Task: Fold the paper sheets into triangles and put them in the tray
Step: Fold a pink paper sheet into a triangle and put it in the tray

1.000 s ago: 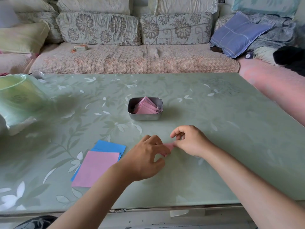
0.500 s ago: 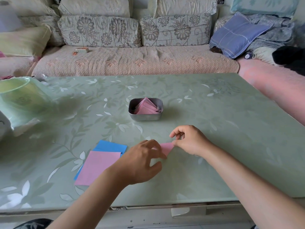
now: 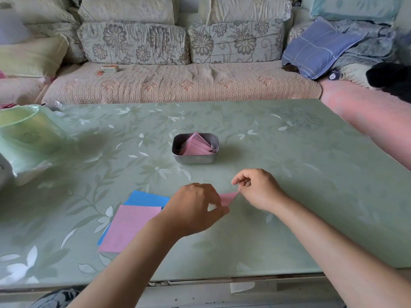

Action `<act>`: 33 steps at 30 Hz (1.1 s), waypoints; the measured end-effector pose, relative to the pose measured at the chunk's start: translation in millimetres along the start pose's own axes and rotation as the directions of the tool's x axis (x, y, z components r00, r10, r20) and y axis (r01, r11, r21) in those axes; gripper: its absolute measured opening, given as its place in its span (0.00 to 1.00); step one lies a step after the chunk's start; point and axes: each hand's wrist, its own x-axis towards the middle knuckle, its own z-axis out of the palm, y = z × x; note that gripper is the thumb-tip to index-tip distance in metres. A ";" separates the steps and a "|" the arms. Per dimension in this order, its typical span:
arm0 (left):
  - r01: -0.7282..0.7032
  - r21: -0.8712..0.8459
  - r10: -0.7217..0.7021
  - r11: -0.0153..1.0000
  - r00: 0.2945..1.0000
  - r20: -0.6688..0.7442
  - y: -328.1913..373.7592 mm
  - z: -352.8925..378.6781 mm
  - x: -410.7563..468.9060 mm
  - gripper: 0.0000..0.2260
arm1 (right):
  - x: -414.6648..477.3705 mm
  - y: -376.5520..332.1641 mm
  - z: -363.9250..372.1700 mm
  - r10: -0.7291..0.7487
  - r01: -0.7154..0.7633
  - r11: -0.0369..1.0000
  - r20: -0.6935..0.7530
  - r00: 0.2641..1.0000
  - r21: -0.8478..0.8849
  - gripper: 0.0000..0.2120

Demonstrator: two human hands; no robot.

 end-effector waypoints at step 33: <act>-0.017 -0.157 -0.037 0.987 0.941 -0.336 -5.9 4.8 14.1 0.03 | -9.3 -29.8 -16.2 0.125 -0.220 0.851 0.222 0.967 0.477 0.03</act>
